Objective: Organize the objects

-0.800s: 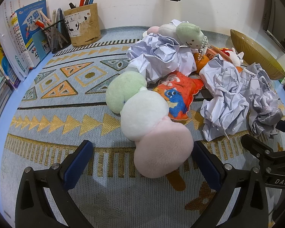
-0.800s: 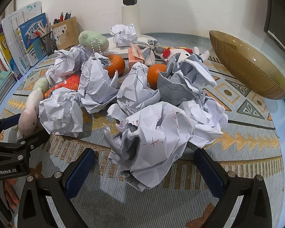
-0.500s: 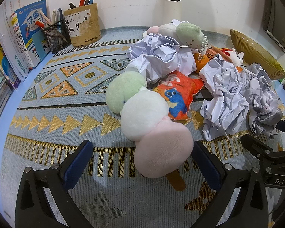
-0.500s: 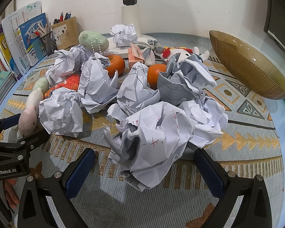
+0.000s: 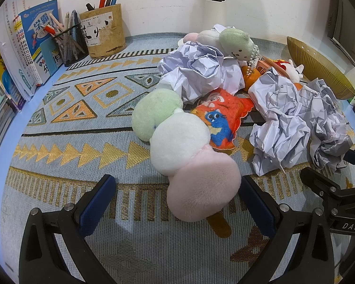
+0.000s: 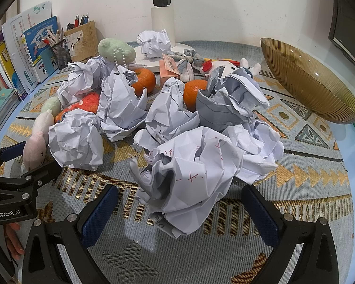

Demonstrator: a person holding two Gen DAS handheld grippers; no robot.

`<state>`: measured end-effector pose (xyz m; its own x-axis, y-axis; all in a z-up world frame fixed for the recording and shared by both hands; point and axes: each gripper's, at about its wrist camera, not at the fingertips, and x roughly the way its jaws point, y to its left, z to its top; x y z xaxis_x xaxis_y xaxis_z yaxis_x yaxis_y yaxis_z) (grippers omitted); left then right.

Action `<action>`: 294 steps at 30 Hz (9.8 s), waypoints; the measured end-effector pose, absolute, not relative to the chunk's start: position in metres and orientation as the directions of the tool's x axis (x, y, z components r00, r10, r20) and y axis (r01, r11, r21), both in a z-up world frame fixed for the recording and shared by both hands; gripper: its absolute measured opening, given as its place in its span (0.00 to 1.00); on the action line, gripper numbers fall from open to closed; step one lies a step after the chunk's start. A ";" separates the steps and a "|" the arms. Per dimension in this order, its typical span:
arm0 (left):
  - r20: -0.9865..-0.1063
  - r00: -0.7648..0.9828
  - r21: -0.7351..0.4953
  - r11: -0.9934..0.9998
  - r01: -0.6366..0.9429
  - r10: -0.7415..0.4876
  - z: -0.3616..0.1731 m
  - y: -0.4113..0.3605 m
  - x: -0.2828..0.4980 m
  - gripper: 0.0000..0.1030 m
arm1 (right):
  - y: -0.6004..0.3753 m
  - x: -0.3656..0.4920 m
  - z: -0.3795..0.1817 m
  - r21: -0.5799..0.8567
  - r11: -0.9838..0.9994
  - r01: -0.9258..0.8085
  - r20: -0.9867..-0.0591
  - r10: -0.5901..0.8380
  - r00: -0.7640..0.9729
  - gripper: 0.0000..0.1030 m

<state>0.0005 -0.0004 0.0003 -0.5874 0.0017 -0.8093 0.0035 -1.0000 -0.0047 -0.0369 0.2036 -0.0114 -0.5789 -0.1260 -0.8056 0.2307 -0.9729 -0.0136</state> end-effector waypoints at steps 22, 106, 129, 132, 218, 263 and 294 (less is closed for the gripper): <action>-0.809 -0.587 -0.004 -1.000 0.004 0.001 0.000 0.000 0.002 1.00 | 0.202 -0.036 -0.012 -0.011 -0.973 0.230 -0.805 -0.127 -0.579 1.00; -0.753 -0.452 -0.135 -0.785 -0.605 0.478 0.085 0.258 -0.193 0.99 | 0.435 -0.216 0.120 0.079 -0.996 -0.046 -0.713 -0.024 -0.701 1.00; -0.691 -0.696 -0.076 -0.978 -0.196 0.193 0.177 -0.084 -0.071 0.99 | 0.291 -0.074 0.143 0.055 -0.973 0.224 -0.625 -0.208 -0.752 1.00; -0.726 -0.660 -0.104 -0.980 -0.170 0.192 0.130 -0.105 -0.064 0.99 | 0.268 -0.056 0.095 0.029 -0.967 0.252 -0.669 -0.206 -0.714 1.00; -0.686 -0.712 -0.253 -0.967 0.036 0.152 0.030 -0.126 -0.080 0.33 | 0.247 -0.007 0.048 0.011 -0.967 0.256 -0.506 -0.226 -0.833 0.45; -0.689 -0.572 -0.122 -0.849 -0.514 0.445 0.129 0.189 -0.194 0.36 | 0.429 -0.165 0.143 0.127 -0.989 -0.080 -0.634 -0.019 -0.773 0.54; -0.736 -0.618 -0.087 -0.944 -0.319 0.276 0.130 -0.041 -0.129 0.99 | 0.269 -0.100 0.166 0.023 -0.992 0.120 -0.662 -0.106 -0.742 1.00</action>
